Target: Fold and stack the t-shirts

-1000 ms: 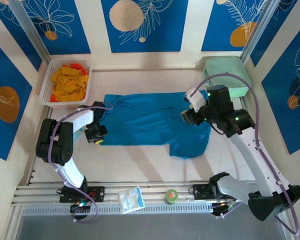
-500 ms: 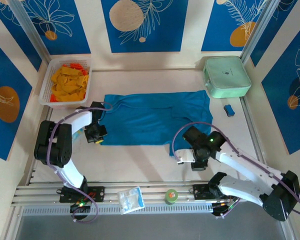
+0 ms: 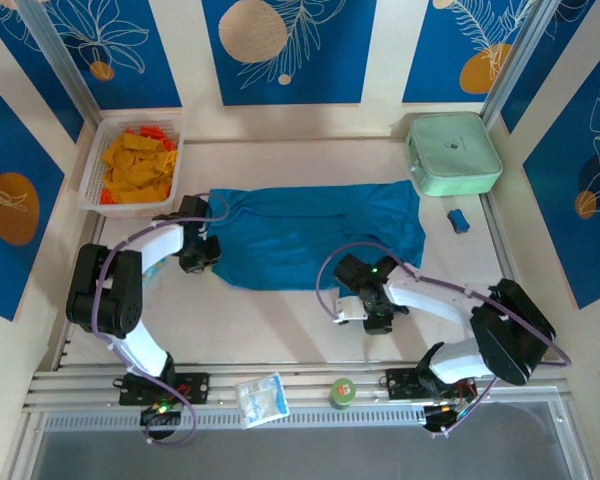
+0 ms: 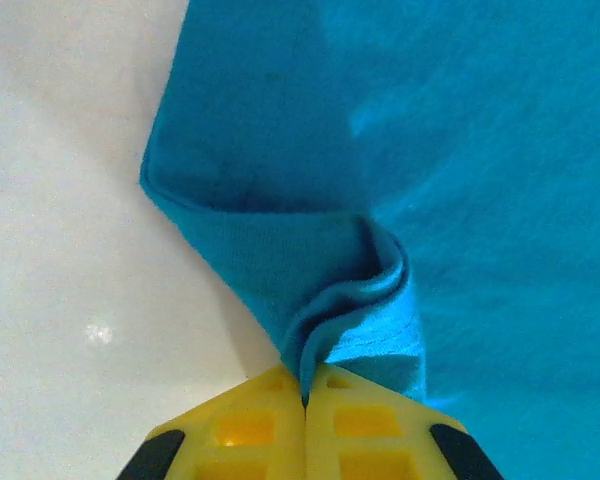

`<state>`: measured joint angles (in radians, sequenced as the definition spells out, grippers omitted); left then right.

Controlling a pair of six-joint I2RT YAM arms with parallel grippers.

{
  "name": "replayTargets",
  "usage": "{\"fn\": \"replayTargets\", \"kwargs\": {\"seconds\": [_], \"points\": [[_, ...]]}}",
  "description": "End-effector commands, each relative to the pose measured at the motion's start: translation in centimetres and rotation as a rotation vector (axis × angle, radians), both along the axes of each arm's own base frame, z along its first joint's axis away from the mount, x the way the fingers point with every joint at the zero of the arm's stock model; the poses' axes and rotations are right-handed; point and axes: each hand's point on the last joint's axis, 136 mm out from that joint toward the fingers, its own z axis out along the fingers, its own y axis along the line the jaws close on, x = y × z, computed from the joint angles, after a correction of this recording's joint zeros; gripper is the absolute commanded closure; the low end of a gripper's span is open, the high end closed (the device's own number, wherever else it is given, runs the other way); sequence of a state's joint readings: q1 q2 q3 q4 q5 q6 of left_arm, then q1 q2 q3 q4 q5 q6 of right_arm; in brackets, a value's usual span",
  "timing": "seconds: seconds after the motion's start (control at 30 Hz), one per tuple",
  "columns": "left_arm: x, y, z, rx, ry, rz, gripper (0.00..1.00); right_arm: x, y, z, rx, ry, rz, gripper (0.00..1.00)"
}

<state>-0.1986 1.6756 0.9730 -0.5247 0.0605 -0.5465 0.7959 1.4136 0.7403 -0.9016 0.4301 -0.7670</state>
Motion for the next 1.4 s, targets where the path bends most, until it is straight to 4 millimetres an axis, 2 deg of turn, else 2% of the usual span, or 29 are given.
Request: {"fn": "replayTargets", "kwargs": {"seconds": [0.0,0.13,0.33,0.47,0.57,0.67,0.7,0.77,0.87,1.07,1.23,1.37], "points": [[0.2,-0.4,0.7,-0.013,-0.026,-0.027,1.0,1.1,0.7,0.5,-0.01,-0.03,-0.014,0.68],[0.1,-0.1,1.0,0.0,-0.033,-0.029,1.0,1.5,0.5,1.7,-0.05,-0.034,-0.022,1.0],[0.0,-0.1,1.0,-0.004,-0.035,-0.027,1.0,0.5,1.4,4.2,-0.068,0.041,-0.067,1.0],[-0.1,-0.3,0.7,-0.014,-0.027,-0.028,1.0,-1.3,2.4,5.0,-0.04,0.124,-0.085,1.0],[-0.1,-0.3,0.6,-0.014,-0.022,-0.03,1.0,-3.1,2.7,6.1,-0.083,0.237,-0.132,1.0],[-0.1,-0.3,0.4,-0.015,-0.019,-0.028,1.0,-3.5,3.0,6.3,-0.131,0.273,-0.161,1.0],[-0.1,-0.4,0.4,-0.019,-0.019,-0.029,1.0,-3.5,3.2,6.2,-0.138,0.279,-0.159,0.97],[-0.1,-0.5,0.3,-0.023,-0.017,-0.031,1.0,-3.9,3.7,5.9,-0.122,0.298,-0.157,0.76],[-0.2,-0.4,0.2,-0.017,-0.012,-0.035,1.0,-4.0,4.2,5.9,-0.073,0.297,-0.149,0.57],[-0.1,-0.4,0.2,-0.018,-0.012,-0.036,1.0,-4.9,3.0,6.1,0.003,0.279,-0.124,0.51],[-0.1,-0.4,0.1,-0.015,-0.01,-0.039,1.0,-6.4,1.0,4.0,0.053,0.237,-0.011,0.52],[-0.2,-0.5,0.4,-0.02,-0.015,-0.045,1.0,-6.7,-0.3,2.5,0.069,0.181,0.06,0.59]]}}
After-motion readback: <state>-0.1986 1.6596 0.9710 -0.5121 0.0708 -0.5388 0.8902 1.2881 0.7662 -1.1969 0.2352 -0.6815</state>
